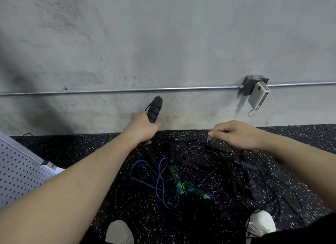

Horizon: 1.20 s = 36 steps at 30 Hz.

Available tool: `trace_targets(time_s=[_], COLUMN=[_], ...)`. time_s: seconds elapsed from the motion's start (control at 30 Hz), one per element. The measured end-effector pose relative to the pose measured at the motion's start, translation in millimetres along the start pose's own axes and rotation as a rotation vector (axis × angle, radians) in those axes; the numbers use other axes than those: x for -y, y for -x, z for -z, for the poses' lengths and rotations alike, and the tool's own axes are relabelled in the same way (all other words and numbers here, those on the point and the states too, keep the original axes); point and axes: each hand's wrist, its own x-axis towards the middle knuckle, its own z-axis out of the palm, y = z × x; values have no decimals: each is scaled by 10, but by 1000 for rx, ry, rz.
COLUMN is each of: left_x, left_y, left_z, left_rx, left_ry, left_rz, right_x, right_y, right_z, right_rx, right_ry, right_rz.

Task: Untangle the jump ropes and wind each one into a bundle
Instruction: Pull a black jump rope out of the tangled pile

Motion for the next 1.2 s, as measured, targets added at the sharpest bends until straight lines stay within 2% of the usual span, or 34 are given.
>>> trace_targets(time_s=[0.03, 0.1, 0.2, 0.3, 0.4, 0.5, 0.57, 0.73, 0.83, 0.93, 1.03, 1.2], left_x=[-19, -89, -214, -278, -288, -305, -314, -321, -299, -238, -148, -49], left_y=[22, 100, 273, 353, 327, 302, 261, 132, 67, 19, 0, 28], left_z=[4, -30, -172, -344, -460, -510, -503, -380, -281, -220, -181, -107], left_rx=[-31, -56, 88, 215, 247, 300, 277, 163, 29, -105, -157, -189], left_ry=[-133, -202, -54, 97, 100, 292, 405, 633, 739, 767, 733, 469], left_rz=[-53, -183, -320, -415, -419, -335, -281, -185, -126, -77, -43, -90], right_x=[22, 98, 202, 288, 322, 310, 295, 231, 78, -114, -177, 45], right_y=[-9, -19, -65, -121, -149, -138, -100, 71, 128, 102, 95, 142], right_z=[28, 56, 2, -25, -14, -13, 6, 60, 67, 54, 32, 107], right_rx=[-27, -51, -9, -33, -32, -49, -16, 214, 291, 241, 199, -11], right_ry=[6, 12, 5, -8, -14, -102, -211, -134, -57, -7, 10, -15], right_rz=[-2, 0, 40, 71, 88, 46, -4, -112, -163, -194, -155, -39])
